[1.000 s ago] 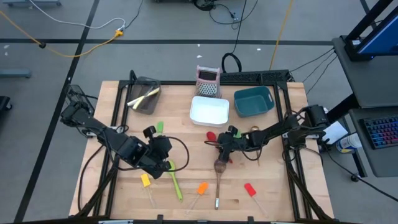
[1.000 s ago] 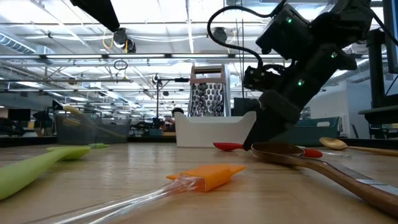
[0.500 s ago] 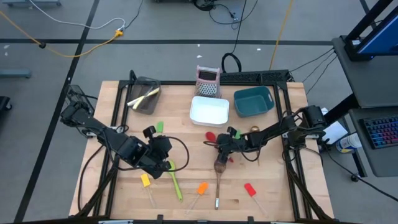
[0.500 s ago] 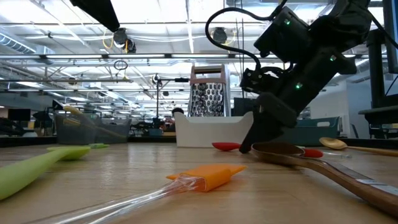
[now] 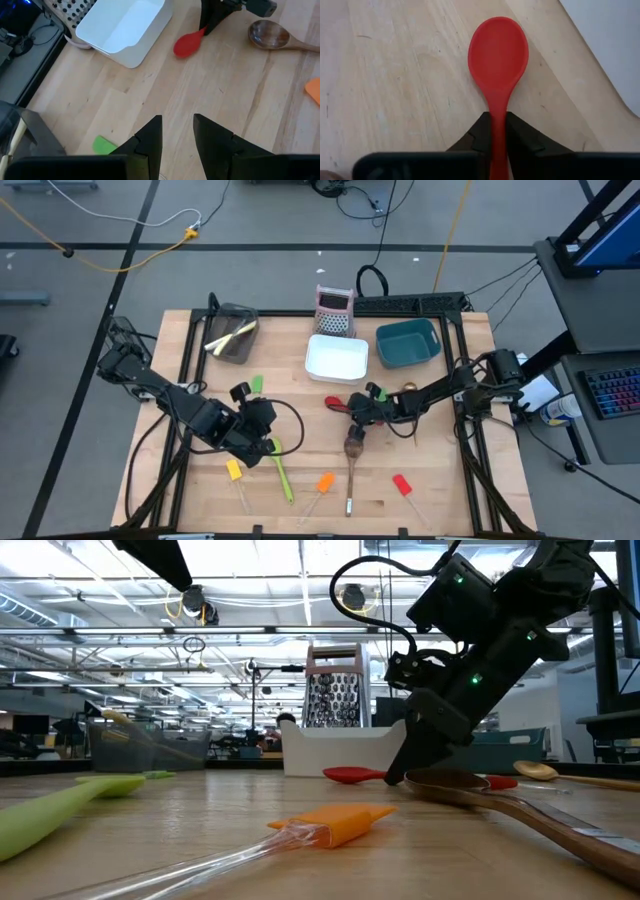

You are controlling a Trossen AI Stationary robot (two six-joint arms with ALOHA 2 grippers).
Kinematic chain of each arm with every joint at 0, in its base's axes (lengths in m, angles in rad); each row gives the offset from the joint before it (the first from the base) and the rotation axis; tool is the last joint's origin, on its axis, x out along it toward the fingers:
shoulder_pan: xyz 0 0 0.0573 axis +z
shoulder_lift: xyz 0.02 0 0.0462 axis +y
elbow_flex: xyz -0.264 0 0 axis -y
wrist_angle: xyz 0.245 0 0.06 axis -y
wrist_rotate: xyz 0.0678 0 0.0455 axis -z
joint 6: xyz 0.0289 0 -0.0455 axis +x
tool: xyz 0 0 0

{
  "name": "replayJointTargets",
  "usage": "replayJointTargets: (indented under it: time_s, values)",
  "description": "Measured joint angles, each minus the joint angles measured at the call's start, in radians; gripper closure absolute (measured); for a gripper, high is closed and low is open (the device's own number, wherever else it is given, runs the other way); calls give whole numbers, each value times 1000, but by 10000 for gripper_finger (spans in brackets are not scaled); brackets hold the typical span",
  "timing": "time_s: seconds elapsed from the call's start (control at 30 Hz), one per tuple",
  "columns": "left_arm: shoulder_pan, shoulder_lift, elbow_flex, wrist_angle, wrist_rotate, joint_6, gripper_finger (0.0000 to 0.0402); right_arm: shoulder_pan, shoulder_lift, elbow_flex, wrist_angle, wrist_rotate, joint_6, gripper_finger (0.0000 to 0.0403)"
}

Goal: Pick & Place Kitchen Items
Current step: Put the red spoon into the white bin

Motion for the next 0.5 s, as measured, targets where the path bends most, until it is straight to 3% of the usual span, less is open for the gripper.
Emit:
replayJointTargets:
  time_s: [0.5]
  values:
    - [0, 0, 0, 3, 0, 2, 286, -1, -112, -3, 12, -97, -116, 376]
